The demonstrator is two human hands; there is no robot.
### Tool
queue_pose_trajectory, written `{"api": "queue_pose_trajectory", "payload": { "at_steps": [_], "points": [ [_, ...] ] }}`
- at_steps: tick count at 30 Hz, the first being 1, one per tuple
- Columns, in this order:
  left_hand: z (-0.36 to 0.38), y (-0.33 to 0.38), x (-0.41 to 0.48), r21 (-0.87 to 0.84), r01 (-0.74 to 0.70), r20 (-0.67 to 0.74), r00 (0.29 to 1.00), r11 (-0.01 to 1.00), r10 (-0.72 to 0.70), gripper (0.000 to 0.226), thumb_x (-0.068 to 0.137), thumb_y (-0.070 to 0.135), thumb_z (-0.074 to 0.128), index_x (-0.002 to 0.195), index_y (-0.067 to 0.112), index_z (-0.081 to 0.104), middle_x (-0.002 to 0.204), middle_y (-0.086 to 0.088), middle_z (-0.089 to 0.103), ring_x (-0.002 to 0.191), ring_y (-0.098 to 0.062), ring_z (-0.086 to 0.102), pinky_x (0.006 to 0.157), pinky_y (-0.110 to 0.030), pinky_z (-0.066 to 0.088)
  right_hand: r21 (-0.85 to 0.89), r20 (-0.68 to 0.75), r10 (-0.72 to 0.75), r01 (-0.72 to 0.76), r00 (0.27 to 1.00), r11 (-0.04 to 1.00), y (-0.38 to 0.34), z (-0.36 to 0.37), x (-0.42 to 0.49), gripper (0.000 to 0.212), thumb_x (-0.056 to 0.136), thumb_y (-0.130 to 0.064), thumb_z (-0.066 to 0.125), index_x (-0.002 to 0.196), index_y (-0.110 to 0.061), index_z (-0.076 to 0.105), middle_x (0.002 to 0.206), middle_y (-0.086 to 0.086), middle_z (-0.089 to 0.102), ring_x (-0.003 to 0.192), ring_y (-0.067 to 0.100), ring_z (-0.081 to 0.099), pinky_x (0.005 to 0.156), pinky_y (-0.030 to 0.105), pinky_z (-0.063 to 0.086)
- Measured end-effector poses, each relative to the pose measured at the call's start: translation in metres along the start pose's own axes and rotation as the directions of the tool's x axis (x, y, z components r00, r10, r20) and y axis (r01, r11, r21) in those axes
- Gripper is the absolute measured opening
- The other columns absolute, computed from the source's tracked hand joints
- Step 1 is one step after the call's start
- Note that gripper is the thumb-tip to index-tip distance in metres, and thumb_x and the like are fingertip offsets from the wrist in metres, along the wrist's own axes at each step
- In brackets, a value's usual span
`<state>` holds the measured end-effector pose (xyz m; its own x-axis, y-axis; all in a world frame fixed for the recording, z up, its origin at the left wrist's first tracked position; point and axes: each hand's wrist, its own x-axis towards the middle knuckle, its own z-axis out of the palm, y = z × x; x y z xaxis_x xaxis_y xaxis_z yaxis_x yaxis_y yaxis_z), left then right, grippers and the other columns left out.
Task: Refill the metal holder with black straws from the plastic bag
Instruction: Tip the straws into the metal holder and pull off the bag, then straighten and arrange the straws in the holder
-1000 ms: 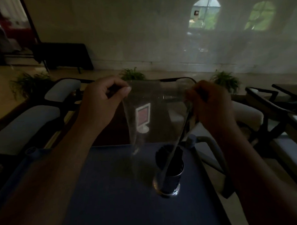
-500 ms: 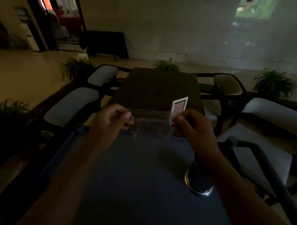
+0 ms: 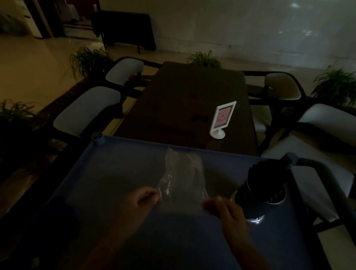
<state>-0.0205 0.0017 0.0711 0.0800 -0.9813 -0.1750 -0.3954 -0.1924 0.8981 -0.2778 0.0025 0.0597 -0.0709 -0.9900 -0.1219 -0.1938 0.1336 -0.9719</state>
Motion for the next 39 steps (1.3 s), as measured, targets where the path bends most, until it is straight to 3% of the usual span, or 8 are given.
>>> {"api": "queue_pose_trajectory", "payload": {
  "at_steps": [3, 6, 10, 14, 19, 24, 32, 39],
  "points": [
    [0.016, -0.035, -0.006, 0.098, 0.045, 0.085, 0.995, 0.994, -0.054, 0.024, 0.084, 0.006, 0.071, 0.087, 0.030, 0.069, 0.085, 0.013, 0.074, 0.083, 0.005, 0.068, 0.082, -0.021, 0.053, -0.225, 0.092, 0.034, -0.013, 0.995, 0.974, 0.044, -0.001, -0.009, 0.026, 0.080, -0.056, 0.060, 0.084, -0.033, 0.074, 0.084, -0.004, 0.075, 0.079, 0.017, 0.071, 0.074, 0.042, 0.058],
    [0.023, -0.060, -0.009, 0.230, 0.080, 0.192, 0.973, 0.970, -0.125, 0.027, 0.084, 0.013, 0.071, 0.085, 0.039, 0.065, 0.085, 0.019, 0.071, 0.084, 0.006, 0.066, 0.082, -0.014, 0.050, -0.429, 0.225, 0.065, 0.039, 0.972, 0.903, 0.071, -0.005, -0.018, 0.024, 0.087, -0.028, 0.064, 0.079, -0.051, 0.068, 0.083, -0.028, 0.069, 0.078, -0.003, 0.067, 0.070, 0.019, 0.051],
    [0.023, -0.072, -0.005, 0.363, -0.002, 0.324, 0.938, 0.932, -0.124, 0.026, 0.087, 0.017, 0.068, 0.085, 0.043, 0.063, 0.075, 0.038, 0.065, 0.083, 0.022, 0.059, 0.077, -0.005, 0.043, -0.585, 0.288, 0.162, 0.039, 0.944, 0.810, 0.076, -0.011, -0.017, 0.017, 0.091, -0.025, 0.061, 0.083, -0.035, 0.073, 0.077, -0.018, 0.070, 0.074, -0.003, 0.066, 0.070, 0.022, 0.053],
    [0.019, -0.057, 0.016, 0.405, -0.085, 0.337, 0.939, 0.910, -0.063, 0.019, 0.087, 0.020, 0.066, 0.088, 0.038, 0.065, 0.081, 0.023, 0.065, 0.081, 0.016, 0.061, 0.074, -0.008, 0.043, -0.710, 0.295, 0.092, 0.154, 0.951, 0.687, 0.056, -0.017, -0.002, 0.019, 0.094, -0.026, 0.053, 0.081, -0.022, 0.067, 0.076, -0.006, 0.066, 0.068, 0.006, 0.062, 0.067, 0.035, 0.053],
    [0.049, -0.016, 0.036, 0.447, -0.241, 0.298, 0.948, 0.862, 0.111, 0.016, 0.092, 0.016, 0.060, 0.107, 0.020, 0.066, 0.096, 0.011, 0.064, 0.087, 0.000, 0.061, 0.074, -0.010, 0.043, -0.666, 0.335, -0.155, 0.350, 0.929, 0.658, 0.035, 0.004, 0.026, 0.013, 0.091, -0.018, 0.056, 0.099, -0.019, 0.066, 0.096, 0.000, 0.066, 0.080, 0.017, 0.065, 0.068, 0.033, 0.053],
    [0.078, -0.016, 0.053, 0.582, -0.433, 0.441, 0.879, 0.688, 0.181, 0.039, 0.091, 0.021, 0.058, 0.129, 0.024, 0.053, 0.137, 0.003, 0.047, 0.126, -0.014, 0.046, 0.105, -0.027, 0.040, -0.629, 0.450, -0.134, 0.420, 0.883, 0.654, 0.054, 0.032, 0.054, 0.030, 0.083, -0.019, 0.059, 0.112, -0.016, 0.065, 0.116, 0.010, 0.061, 0.103, 0.028, 0.061, 0.086, 0.035, 0.051],
    [0.083, -0.038, 0.062, 0.724, -0.407, 0.538, 0.838, 0.557, -0.088, 0.096, 0.077, 0.041, 0.073, 0.151, 0.033, 0.011, 0.161, -0.004, -0.008, 0.147, -0.034, -0.010, 0.120, -0.054, 0.013, -0.805, 0.513, 0.079, 0.446, 0.855, 0.392, 0.079, 0.034, 0.064, 0.085, 0.074, -0.069, 0.037, 0.148, -0.030, 0.024, 0.155, 0.007, 0.023, 0.143, 0.032, 0.023, 0.116, 0.049, 0.026],
    [0.090, -0.042, 0.060, 0.789, -0.397, 0.531, 0.824, 0.469, -0.198, 0.117, 0.068, 0.060, 0.072, 0.152, 0.030, -0.003, 0.159, -0.014, -0.022, 0.142, -0.044, -0.024, 0.115, -0.058, -0.005, -0.831, 0.491, 0.126, 0.421, 0.862, 0.363, 0.080, 0.034, 0.063, 0.086, 0.080, -0.064, 0.046, 0.151, -0.027, 0.016, 0.160, 0.009, 0.013, 0.148, 0.037, 0.006, 0.118, 0.059, 0.005]
  ]
}}
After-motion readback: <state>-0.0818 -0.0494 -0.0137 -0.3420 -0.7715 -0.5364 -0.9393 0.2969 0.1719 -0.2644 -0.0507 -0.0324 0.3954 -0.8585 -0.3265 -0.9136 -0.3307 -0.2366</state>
